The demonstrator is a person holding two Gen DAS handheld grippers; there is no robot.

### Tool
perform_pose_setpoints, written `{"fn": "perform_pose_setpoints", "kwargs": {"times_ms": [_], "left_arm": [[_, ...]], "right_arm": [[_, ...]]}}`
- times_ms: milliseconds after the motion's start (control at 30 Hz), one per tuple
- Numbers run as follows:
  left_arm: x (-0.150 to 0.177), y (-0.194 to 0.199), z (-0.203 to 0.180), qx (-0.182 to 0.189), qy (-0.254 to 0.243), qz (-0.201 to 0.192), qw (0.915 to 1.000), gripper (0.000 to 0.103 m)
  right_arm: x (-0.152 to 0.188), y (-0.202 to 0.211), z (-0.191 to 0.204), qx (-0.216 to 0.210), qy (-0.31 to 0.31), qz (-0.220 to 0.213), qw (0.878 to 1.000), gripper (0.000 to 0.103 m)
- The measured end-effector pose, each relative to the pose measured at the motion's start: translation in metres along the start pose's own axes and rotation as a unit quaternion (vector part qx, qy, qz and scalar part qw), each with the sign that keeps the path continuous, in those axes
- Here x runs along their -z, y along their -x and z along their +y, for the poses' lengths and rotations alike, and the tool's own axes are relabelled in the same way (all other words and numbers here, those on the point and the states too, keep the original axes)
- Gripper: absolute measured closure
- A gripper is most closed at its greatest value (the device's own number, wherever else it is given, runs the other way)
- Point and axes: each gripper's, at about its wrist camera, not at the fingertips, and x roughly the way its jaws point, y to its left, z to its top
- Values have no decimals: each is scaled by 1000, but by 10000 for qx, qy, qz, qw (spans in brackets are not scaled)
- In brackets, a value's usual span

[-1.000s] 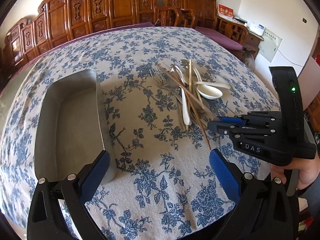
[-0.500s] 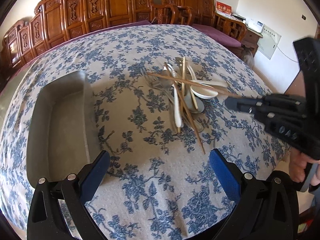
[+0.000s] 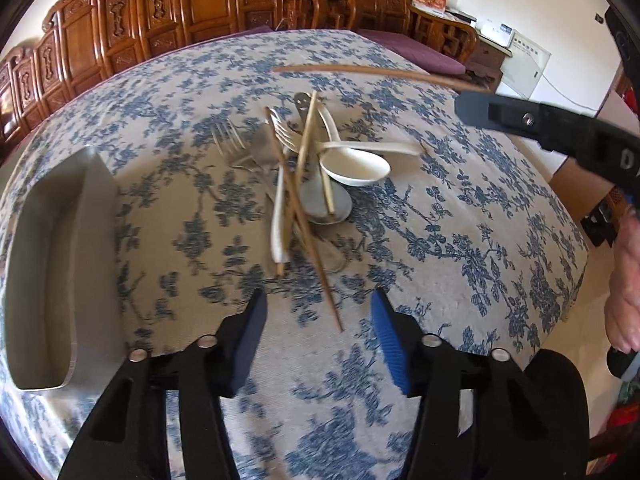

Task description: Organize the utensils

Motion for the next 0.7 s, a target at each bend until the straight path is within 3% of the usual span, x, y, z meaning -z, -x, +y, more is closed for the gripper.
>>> {"fn": "perform_pose_setpoints", "kwargs": {"times_ms": [67,200,300,700], "left_arm": [[-1,-7,-2,-13,40,50,10000,65],[-3,-16,-4,-163,94,82,9998,73],[-2,-16,-1,-167,137,87,9997,97],[2,39,19,-443,51,-519,9977,100]], "right_arm": [[0,-1,-2,9,-21,7,10000,98],[1,-2,-4,20,-56,26,10000,98],[2,-3,-1,33,-32,44,10000,98],[0,0,10,52,128,-6,9999,98]]}}
